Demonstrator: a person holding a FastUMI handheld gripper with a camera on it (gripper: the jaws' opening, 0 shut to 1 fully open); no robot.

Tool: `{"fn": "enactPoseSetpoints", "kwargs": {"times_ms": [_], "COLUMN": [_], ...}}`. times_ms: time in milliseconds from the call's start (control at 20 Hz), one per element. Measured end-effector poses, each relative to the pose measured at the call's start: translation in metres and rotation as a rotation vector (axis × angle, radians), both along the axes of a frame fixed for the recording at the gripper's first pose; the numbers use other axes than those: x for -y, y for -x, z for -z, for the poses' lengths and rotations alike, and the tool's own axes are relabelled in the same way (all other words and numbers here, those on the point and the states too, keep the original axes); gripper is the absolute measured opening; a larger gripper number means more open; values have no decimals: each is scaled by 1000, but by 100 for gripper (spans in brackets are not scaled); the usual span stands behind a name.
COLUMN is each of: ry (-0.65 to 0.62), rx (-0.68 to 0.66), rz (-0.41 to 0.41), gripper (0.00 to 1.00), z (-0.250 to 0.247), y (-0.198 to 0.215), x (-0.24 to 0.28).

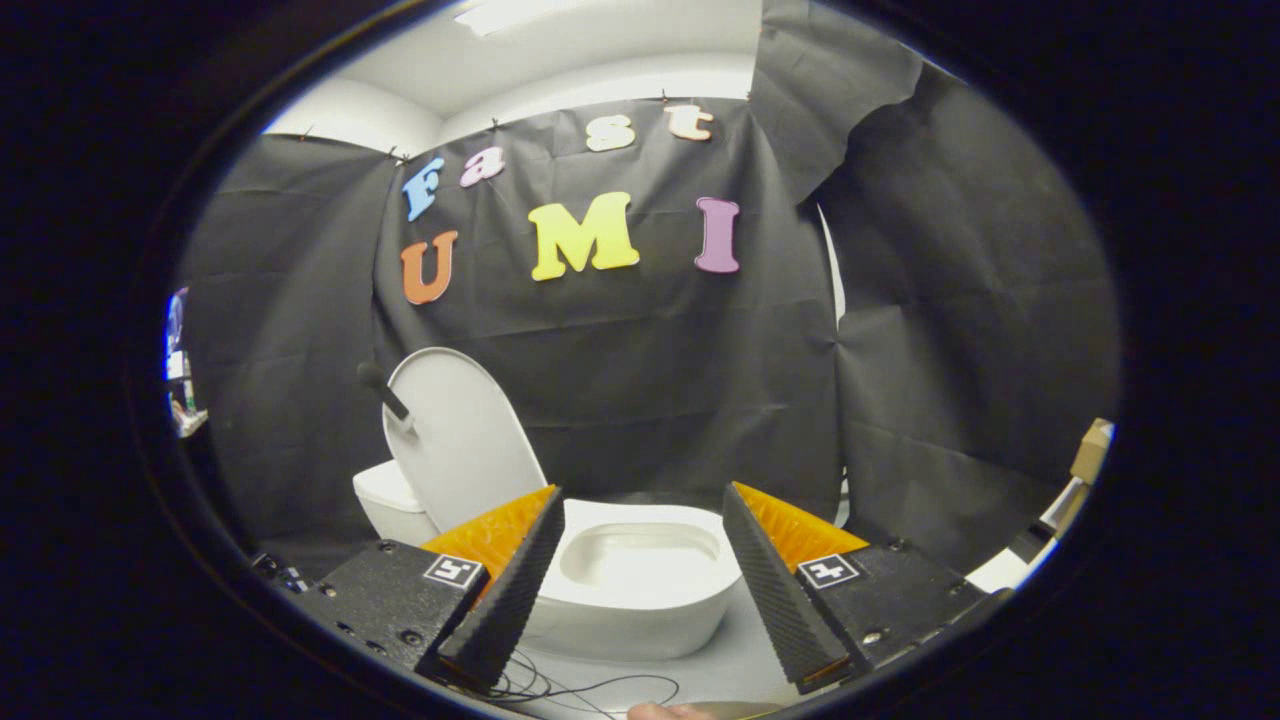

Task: Open the toilet lid.

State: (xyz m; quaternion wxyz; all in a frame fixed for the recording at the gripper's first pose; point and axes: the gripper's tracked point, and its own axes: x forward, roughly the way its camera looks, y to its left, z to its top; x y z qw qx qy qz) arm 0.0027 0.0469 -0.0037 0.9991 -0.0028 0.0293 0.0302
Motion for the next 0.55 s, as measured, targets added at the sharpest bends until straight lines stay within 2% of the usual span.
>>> {"fn": "enactPoseSetpoints", "kwargs": {"times_ms": [550], "ry": [-24], "rx": [-8], "rz": [11], "gripper": [99], "z": [2], "y": [1], "x": [4]}}
